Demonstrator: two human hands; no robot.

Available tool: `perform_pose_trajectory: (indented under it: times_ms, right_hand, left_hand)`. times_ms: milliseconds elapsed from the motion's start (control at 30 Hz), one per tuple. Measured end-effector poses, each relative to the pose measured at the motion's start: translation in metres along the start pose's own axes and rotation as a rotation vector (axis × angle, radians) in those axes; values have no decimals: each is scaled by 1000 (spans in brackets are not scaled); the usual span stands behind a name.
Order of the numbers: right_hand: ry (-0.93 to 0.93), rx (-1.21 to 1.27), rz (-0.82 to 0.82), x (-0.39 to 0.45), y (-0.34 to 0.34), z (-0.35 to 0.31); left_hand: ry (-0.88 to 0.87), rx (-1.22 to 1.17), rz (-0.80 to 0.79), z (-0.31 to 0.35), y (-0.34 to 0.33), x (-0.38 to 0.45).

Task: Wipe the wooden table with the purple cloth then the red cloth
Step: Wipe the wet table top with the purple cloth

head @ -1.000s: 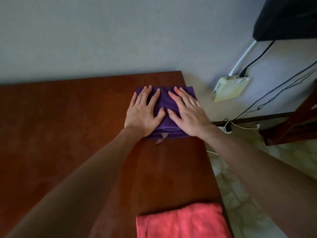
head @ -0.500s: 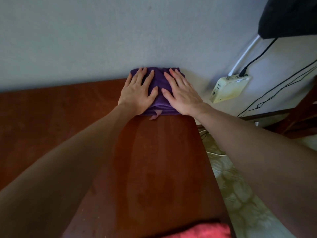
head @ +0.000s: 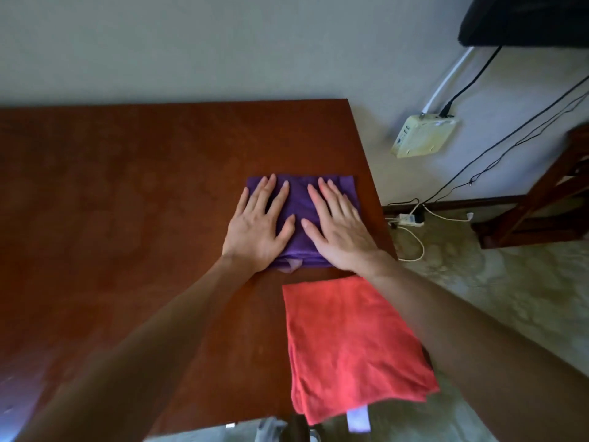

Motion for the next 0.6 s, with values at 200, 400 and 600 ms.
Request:
perform_pose_trajectory:
  times_ms: [200,400,600]
  right_hand:
    - [39,7,-19,-8,-7,-35]
    - [33,10,5,4,-9,-32]
    - [35,10,11,85,-20,-27]
  left_hand:
    - [80,-22,51,-18,5,-52]
    - [38,3,34,-30,10,-33]
    - [-7,72,-6,-80,22,47]
Point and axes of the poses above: each hand's wrist, its own x-axis towards the middle knuckle, its own y-axis out of the back of the hand, z = x × y, the point moved 1 cm from there along x, towards the middle knuckle, and after that the axes turned 14 degrees about y, right-handed, at the moved point
